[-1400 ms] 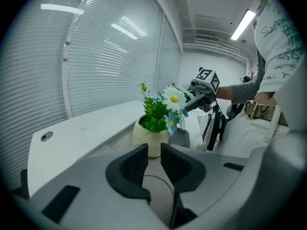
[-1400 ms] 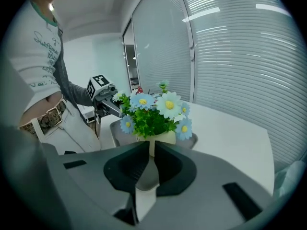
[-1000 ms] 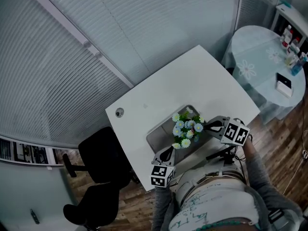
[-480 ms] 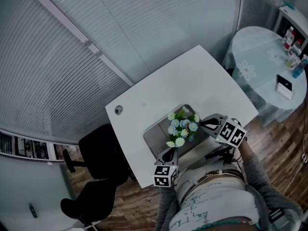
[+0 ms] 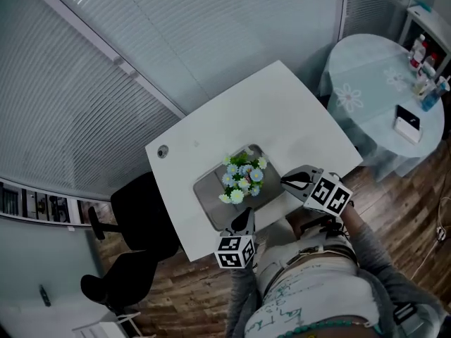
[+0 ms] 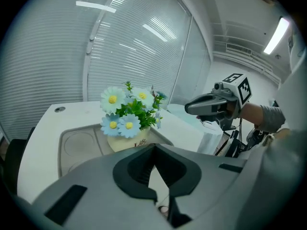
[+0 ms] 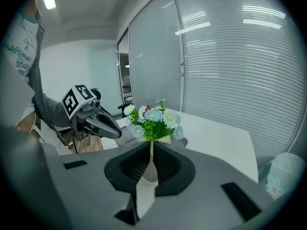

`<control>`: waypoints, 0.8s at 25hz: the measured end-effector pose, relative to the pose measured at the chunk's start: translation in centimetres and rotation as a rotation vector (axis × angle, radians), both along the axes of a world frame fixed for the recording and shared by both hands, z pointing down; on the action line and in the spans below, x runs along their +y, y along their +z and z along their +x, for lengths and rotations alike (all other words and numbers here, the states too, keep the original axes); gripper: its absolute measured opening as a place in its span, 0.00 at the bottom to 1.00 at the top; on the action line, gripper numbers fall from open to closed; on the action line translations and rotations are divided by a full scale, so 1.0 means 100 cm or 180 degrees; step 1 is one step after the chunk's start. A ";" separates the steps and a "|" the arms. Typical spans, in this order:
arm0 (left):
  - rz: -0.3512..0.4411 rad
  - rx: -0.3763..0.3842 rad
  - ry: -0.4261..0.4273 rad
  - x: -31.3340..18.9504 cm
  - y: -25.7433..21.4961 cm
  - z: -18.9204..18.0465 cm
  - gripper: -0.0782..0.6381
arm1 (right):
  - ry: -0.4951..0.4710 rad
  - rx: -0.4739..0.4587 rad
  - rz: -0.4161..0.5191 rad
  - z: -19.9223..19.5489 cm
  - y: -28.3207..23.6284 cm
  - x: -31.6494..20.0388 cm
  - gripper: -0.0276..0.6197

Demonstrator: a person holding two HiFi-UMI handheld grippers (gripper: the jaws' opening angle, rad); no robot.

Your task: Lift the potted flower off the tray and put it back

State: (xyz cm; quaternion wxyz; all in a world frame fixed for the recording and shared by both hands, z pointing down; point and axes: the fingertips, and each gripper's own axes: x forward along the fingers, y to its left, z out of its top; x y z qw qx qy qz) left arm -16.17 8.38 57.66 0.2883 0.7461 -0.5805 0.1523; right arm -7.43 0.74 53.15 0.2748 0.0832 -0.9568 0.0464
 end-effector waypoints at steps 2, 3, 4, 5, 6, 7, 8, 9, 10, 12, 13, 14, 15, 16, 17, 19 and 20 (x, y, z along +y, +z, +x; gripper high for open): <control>0.0027 -0.0013 -0.0045 0.002 -0.005 0.011 0.12 | -0.0014 -0.0042 -0.0001 0.008 -0.001 0.006 0.09; 0.0038 -0.0022 -0.0064 0.004 -0.007 0.017 0.12 | -0.0020 -0.0063 0.0007 0.011 0.000 0.009 0.09; 0.0051 -0.0026 -0.0083 0.004 -0.010 0.023 0.12 | -0.0031 -0.0086 0.0012 0.014 -0.001 0.012 0.09; 0.0069 -0.0025 -0.0103 0.005 -0.013 0.028 0.12 | -0.0047 -0.0100 0.0016 0.017 -0.002 0.016 0.09; 0.0091 -0.0023 -0.0123 0.005 -0.017 0.034 0.12 | -0.0064 -0.0107 0.0023 0.019 -0.003 0.020 0.09; 0.0116 -0.0025 -0.0141 0.006 -0.021 0.040 0.12 | -0.0079 -0.0117 0.0030 0.020 -0.005 0.023 0.09; 0.0146 -0.0031 -0.0157 0.006 -0.025 0.045 0.12 | -0.0090 -0.0130 0.0033 0.022 -0.008 0.027 0.09; 0.0180 -0.0039 -0.0173 0.006 -0.029 0.050 0.12 | -0.0104 -0.0148 0.0035 0.023 -0.011 0.031 0.09; 0.0217 -0.0041 -0.0191 0.007 -0.034 0.056 0.12 | -0.0120 -0.0166 0.0038 0.024 -0.015 0.035 0.09; 0.0290 -0.0030 -0.0249 0.009 -0.041 0.065 0.12 | -0.0159 -0.0195 0.0039 0.027 -0.023 0.044 0.09; 0.0323 -0.0024 -0.0283 0.011 -0.045 0.069 0.12 | -0.0179 -0.0212 0.0034 0.028 -0.026 0.049 0.09; 0.0354 -0.0022 -0.0315 0.014 -0.048 0.073 0.12 | -0.0195 -0.0234 0.0034 0.029 -0.029 0.054 0.09; 0.0380 -0.0022 -0.0341 0.016 -0.051 0.078 0.12 | -0.0208 -0.0258 0.0039 0.031 -0.032 0.060 0.09; 0.0401 -0.0025 -0.0362 0.019 -0.054 0.082 0.12 | -0.0221 -0.0280 0.0048 0.034 -0.033 0.065 0.09; 0.0419 -0.0033 -0.0381 0.022 -0.057 0.087 0.12 | -0.0235 -0.0300 0.0059 0.036 -0.035 0.070 0.09; 0.0451 -0.0062 -0.0409 0.027 -0.061 0.095 0.12 | -0.0264 -0.0330 0.0091 0.041 -0.039 0.080 0.09; 0.0464 -0.0079 -0.0420 0.029 -0.063 0.099 0.12 | -0.0271 -0.0335 0.0114 0.044 -0.040 0.085 0.09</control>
